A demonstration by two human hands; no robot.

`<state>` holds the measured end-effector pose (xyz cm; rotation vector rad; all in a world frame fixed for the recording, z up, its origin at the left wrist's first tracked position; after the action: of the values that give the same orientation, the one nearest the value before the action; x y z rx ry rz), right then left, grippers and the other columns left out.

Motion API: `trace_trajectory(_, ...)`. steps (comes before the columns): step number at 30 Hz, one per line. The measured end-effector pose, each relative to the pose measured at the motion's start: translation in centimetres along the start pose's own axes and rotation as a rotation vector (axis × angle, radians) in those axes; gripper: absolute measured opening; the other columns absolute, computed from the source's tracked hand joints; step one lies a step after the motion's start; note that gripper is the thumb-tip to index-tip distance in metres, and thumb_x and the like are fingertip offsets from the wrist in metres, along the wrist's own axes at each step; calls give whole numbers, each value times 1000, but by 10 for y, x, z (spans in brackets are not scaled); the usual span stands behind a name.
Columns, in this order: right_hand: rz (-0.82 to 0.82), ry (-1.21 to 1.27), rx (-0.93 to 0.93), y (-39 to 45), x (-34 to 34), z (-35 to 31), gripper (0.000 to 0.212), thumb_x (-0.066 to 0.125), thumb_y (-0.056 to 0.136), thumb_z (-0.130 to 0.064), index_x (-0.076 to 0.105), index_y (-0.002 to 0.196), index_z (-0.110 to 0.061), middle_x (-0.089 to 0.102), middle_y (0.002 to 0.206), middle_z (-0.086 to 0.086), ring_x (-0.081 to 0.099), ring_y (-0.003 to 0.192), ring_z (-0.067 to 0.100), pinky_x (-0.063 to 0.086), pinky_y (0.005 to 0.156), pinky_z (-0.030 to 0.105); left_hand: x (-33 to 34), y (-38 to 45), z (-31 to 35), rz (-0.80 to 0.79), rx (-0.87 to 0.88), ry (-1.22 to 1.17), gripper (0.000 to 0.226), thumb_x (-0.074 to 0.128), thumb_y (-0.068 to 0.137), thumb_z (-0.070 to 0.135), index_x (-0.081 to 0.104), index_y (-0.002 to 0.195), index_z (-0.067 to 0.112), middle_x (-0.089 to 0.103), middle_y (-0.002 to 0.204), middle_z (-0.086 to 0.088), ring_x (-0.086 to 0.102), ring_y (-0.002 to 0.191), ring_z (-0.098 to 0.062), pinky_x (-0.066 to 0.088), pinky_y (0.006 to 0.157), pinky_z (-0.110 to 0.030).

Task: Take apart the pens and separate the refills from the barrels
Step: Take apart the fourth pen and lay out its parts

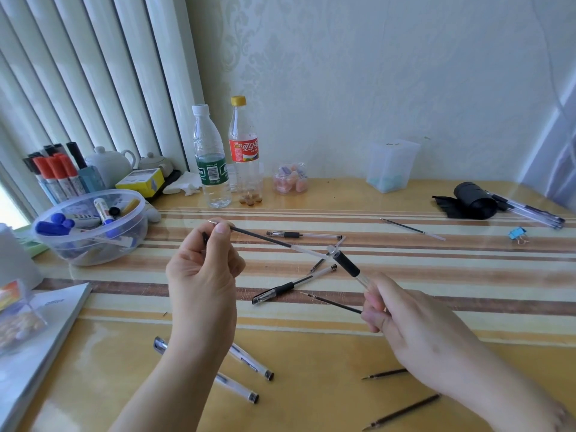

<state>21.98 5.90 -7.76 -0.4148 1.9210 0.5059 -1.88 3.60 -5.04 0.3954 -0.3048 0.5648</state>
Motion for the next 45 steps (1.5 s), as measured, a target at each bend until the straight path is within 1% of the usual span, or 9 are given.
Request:
trace_trajectory(2,-2,-15,7,0,0,1,22,40,99,-33,28,81,-38,60,77,-14,55,67,3,40,55,22,-1,1,-3,15,-38,-50,37,49,99,17,52,63,22,29,53,5,26,55,-14,30,60,-28)
trace_trajectory(5,-19,-33,16,0,1,1,25,39,100,-29,27,80,-38,60,78,-17,50,75,-17,38,53,17,-2,2,-7,24,-74,-85,38,49,99,17,49,61,21,28,52,4,23,54,-14,28,58,-28)
trace_trajectory(10,-26,-32,12,1,2,-3,29,41,100,-27,26,78,-37,58,76,-18,46,77,-22,37,53,18,2,0,-7,4,-59,-60,35,48,99,15,48,64,19,24,55,1,17,63,-22,25,58,-30)
trace_trajectory(19,-30,-56,31,1,1,1,29,40,100,-27,26,77,-37,58,76,-18,44,76,-28,36,52,16,-5,4,-12,44,-120,-121,35,49,99,18,46,64,21,27,54,4,24,53,-12,29,58,-27)
trace_trajectory(24,-49,-62,12,0,2,-5,28,41,100,-29,26,77,-37,57,74,-21,44,76,-27,34,51,16,0,1,-11,21,-92,-92,35,48,99,17,44,64,20,26,54,4,17,62,-20,25,57,-28)
trace_trajectory(31,-47,-92,8,0,1,-4,28,40,100,-26,26,77,-35,56,73,-22,40,73,-33,32,49,17,-2,2,-2,14,-2,1,36,49,99,15,51,64,20,29,51,6,22,57,-17,27,58,-30)
trace_trajectory(36,-3,-163,4,-3,-8,1,27,40,99,-30,26,77,-37,53,69,-22,51,60,-4,44,57,22,-3,2,13,-7,140,134,28,51,98,15,61,73,21,35,53,6,30,56,-16,29,57,-34)
trace_trajectory(42,-2,-148,12,-4,-11,6,26,39,99,-33,26,77,-37,59,74,-18,55,65,2,44,59,22,1,0,15,-45,156,108,20,53,90,23,60,72,21,31,56,1,28,57,-17,31,57,-33)
trace_trajectory(45,9,-148,-4,-4,-14,6,28,41,98,-30,27,75,-37,61,75,-19,54,64,-1,41,56,19,4,-1,19,-64,204,152,18,55,90,25,61,74,21,32,56,0,28,56,-20,27,56,-40)
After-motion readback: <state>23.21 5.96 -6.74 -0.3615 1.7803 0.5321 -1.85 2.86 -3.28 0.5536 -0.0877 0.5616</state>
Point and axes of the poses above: each hand's wrist, its own y-axis towards the middle knuckle, its own x-axis out of the palm, z = x × y, the point moved 10 cm from there along y, towards the middle knuckle
